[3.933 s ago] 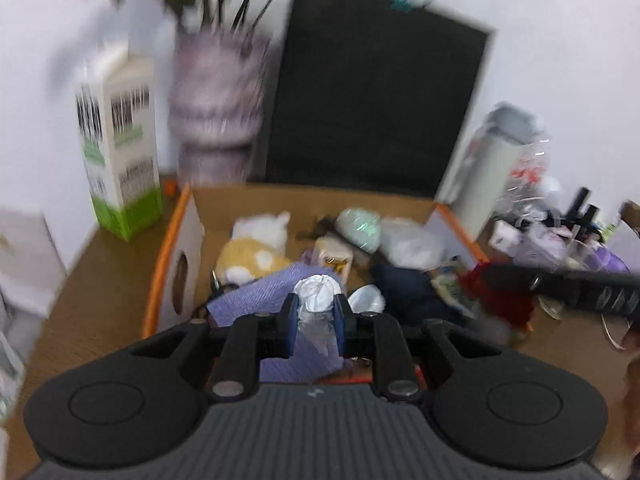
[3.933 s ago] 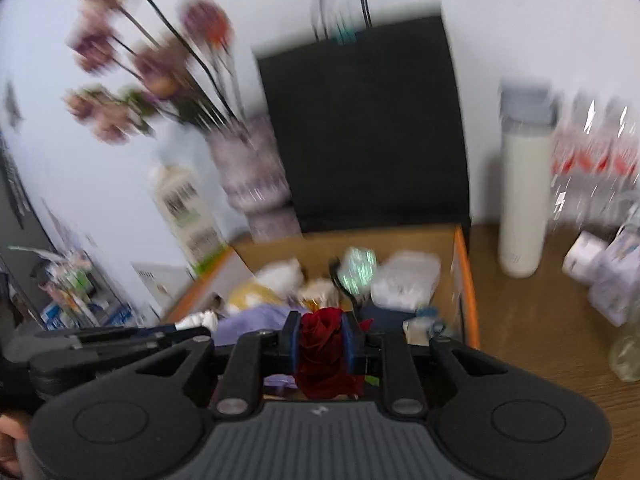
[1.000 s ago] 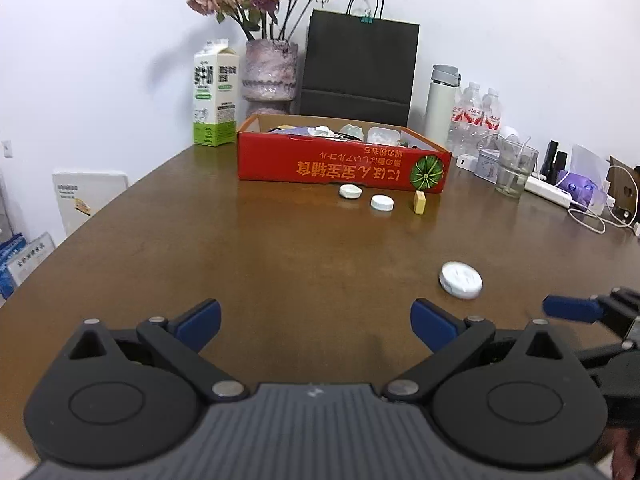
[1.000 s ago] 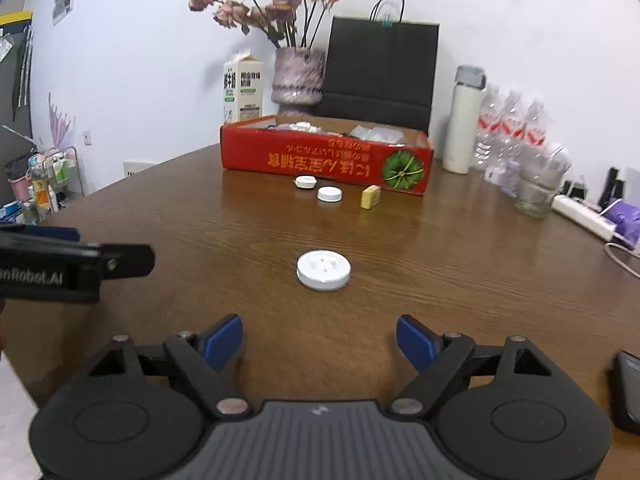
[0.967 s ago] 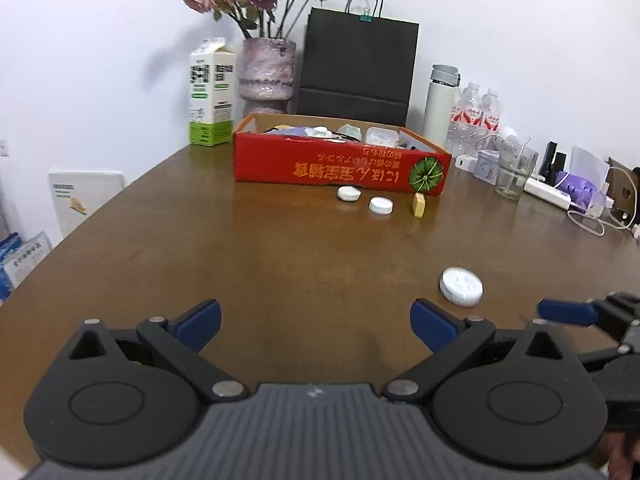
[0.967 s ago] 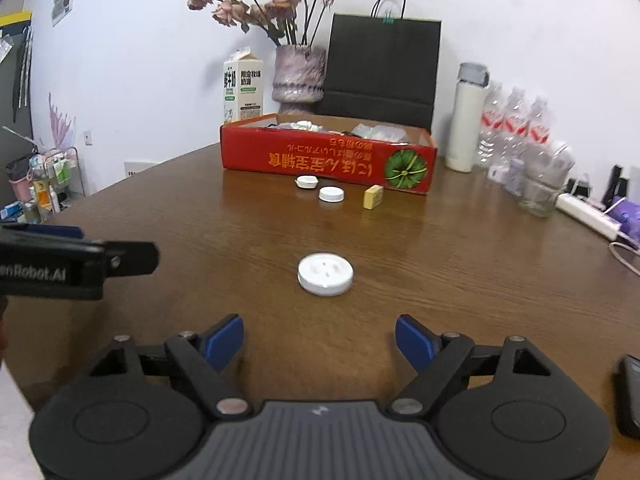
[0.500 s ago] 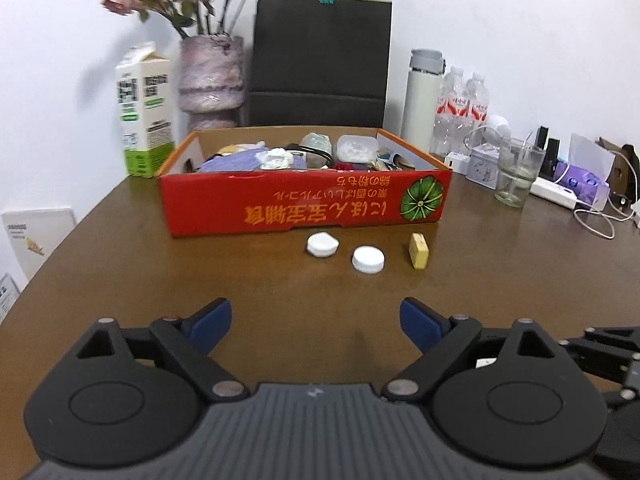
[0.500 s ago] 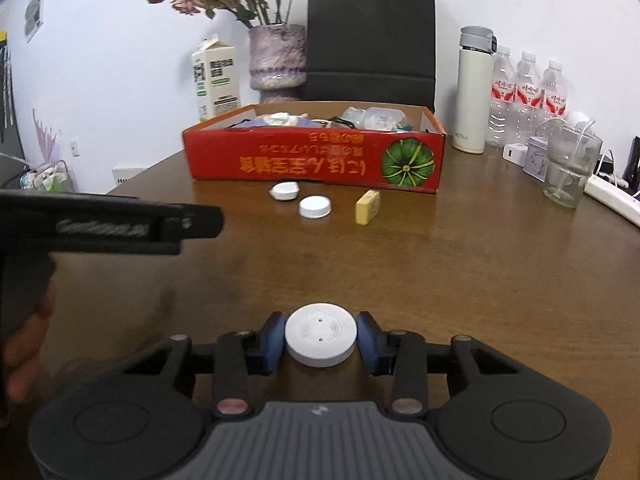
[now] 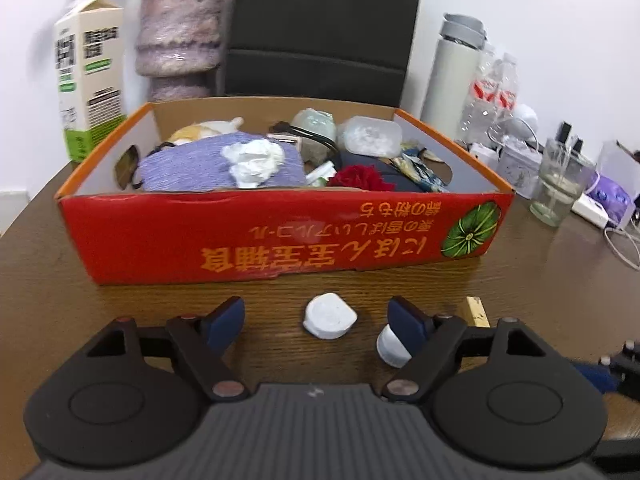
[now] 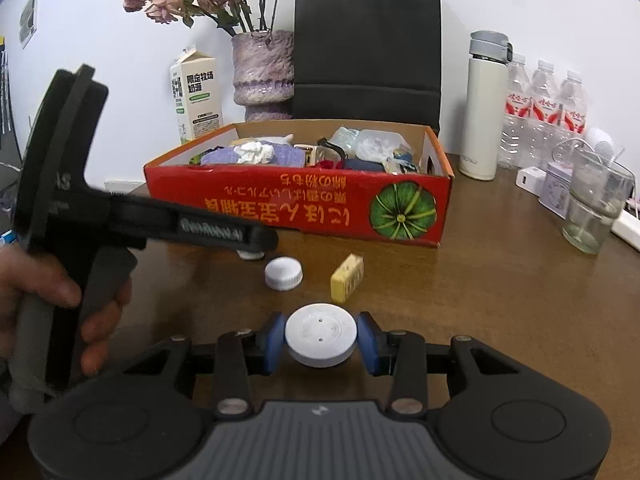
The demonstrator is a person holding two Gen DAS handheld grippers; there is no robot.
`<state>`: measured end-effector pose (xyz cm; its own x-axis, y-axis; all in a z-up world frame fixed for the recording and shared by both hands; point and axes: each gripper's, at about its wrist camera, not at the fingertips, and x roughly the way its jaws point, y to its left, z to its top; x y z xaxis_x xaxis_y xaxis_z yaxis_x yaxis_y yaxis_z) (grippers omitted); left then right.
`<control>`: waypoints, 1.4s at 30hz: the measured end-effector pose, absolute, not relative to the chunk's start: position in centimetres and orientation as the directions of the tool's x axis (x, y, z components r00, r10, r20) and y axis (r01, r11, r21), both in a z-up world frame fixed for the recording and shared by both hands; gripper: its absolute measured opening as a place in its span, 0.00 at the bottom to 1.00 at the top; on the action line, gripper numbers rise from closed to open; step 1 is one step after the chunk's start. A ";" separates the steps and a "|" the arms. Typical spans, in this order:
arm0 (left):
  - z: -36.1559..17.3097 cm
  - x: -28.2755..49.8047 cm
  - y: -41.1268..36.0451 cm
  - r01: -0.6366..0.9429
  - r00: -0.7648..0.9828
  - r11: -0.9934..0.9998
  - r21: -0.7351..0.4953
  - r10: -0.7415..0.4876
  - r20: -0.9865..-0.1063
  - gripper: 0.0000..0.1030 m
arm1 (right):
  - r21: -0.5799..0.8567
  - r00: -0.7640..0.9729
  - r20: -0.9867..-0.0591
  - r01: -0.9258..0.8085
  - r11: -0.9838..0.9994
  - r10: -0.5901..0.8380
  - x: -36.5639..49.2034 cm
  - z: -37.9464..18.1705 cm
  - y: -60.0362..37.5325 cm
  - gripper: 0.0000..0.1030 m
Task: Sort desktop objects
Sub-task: 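Grasp a white round lid with the left tool while the right tool grasps another white lid, then carry both white lids over the cardboard box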
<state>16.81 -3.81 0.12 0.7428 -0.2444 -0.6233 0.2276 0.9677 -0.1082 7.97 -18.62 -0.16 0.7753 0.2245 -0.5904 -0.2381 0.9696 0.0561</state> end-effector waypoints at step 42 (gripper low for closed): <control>6.0 -12.2 -0.5 0.226 0.827 0.962 -0.150 -0.271 -0.492 0.29 | 0.077 0.826 -0.464 -0.323 0.943 0.321 -10.9 6.4 -19.4 0.37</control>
<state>-12.22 -0.46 6.04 0.8270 -0.2714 -0.4924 0.2263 0.9624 -0.1504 -10.87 -19.35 6.38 0.8257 0.3210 -0.4638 -0.3232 0.9432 0.0772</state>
